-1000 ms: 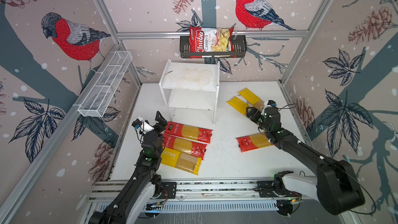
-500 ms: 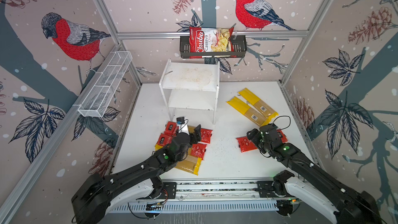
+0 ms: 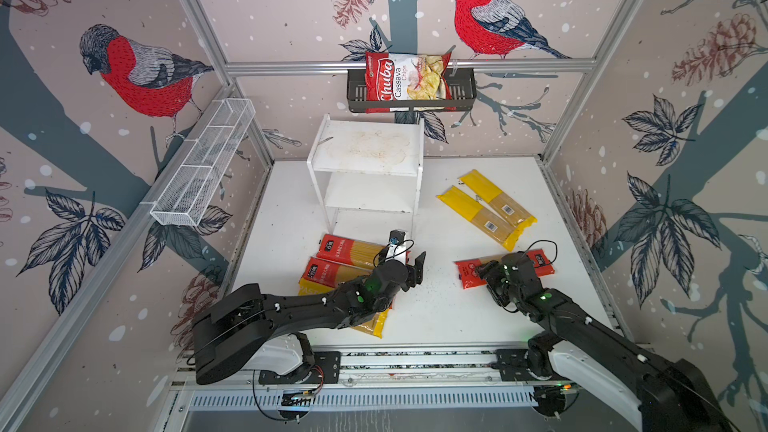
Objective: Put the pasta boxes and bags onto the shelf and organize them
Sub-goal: 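Reach the right gripper to the red spaghetti bag while the left arm moves toward center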
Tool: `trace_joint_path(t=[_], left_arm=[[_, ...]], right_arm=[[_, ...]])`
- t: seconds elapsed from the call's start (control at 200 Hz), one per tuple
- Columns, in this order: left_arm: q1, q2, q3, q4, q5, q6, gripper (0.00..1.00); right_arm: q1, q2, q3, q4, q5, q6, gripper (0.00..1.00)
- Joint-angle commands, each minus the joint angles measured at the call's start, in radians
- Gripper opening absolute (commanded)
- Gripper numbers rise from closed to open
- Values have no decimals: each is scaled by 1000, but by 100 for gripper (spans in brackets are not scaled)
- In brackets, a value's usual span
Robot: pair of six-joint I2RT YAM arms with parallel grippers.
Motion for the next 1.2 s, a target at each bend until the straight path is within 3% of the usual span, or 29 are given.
trace_joint_path(t=[0.0, 0.075, 0.235, 0.375, 0.475, 0.655, 0.911, 1.011, 1.106, 1.196], left_arm=[[-3, 11, 6, 67, 30, -4, 77], [-3, 13, -1, 83, 20, -7, 77], [-3, 16, -1, 95, -5, 7, 77], [-3, 16, -1, 113, -12, 2, 77], [-3, 7, -11, 116, -5, -5, 77], [-2, 9, -20, 140, -11, -3, 76], [-39, 94, -5, 239, 19, 0, 75], [-61, 127, 18, 227, 24, 11, 75], [-67, 143, 25, 220, 29, 9, 75], [-68, 148, 24, 218, 20, -4, 75]], right_arm=[[2, 25, -19, 52, -55, 36, 51], [25, 36, -30, 107, -62, 51, 42], [85, 139, 28, 192, -43, 17, 32], [127, 319, 154, 241, -82, -91, 24], [158, 400, 274, 178, -117, -223, 21], [104, 380, 412, -30, -123, -431, 36], [-256, 292, 428, -195, 52, -554, 66], [-320, 282, 400, -185, 131, -562, 69], [-353, 308, 366, -186, 85, -560, 69], [-307, 309, 316, -176, 59, -536, 69]])
